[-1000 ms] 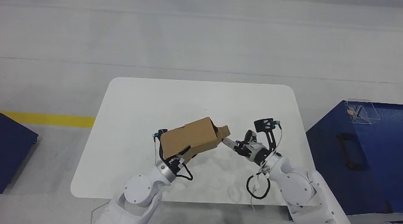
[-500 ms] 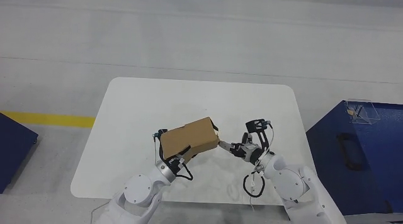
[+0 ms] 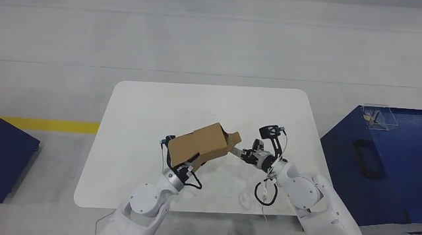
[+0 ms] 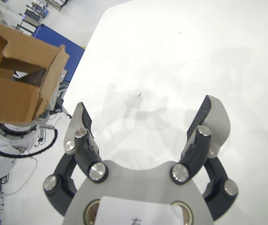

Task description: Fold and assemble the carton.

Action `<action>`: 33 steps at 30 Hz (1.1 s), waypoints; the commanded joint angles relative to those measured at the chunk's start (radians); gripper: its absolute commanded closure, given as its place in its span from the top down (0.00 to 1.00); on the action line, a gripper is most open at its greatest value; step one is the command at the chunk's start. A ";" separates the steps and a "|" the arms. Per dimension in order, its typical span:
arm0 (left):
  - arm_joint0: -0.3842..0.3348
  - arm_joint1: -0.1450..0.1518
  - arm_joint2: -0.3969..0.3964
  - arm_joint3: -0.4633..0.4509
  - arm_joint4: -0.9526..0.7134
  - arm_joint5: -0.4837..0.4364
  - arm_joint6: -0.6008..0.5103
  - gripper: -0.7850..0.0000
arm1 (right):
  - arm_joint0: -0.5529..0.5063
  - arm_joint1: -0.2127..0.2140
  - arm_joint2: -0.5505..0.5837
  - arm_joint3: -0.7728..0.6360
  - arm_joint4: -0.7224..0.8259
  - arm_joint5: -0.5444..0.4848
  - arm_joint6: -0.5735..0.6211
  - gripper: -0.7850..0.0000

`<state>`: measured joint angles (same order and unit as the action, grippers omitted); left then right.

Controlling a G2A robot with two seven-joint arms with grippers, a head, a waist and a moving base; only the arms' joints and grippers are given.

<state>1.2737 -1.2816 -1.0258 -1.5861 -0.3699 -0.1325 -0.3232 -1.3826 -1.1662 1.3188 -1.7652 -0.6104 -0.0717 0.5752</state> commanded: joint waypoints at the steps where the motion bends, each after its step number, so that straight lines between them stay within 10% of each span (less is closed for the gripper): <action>1: 0.000 0.000 0.000 0.000 0.000 0.000 0.000 0.00 | 0.003 -0.001 -0.002 -0.003 0.011 -0.002 0.000 1.00; 33: 0.016 -0.002 -0.011 -0.021 0.019 0.013 0.002 0.00 | -0.009 -0.002 0.015 -0.070 0.078 -0.025 -0.085 1.00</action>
<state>1.2910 -1.2833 -1.0377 -1.6085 -0.3547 -0.1215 -0.3223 -1.3935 -1.1677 1.3345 -1.8340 -0.5324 -0.0961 0.4903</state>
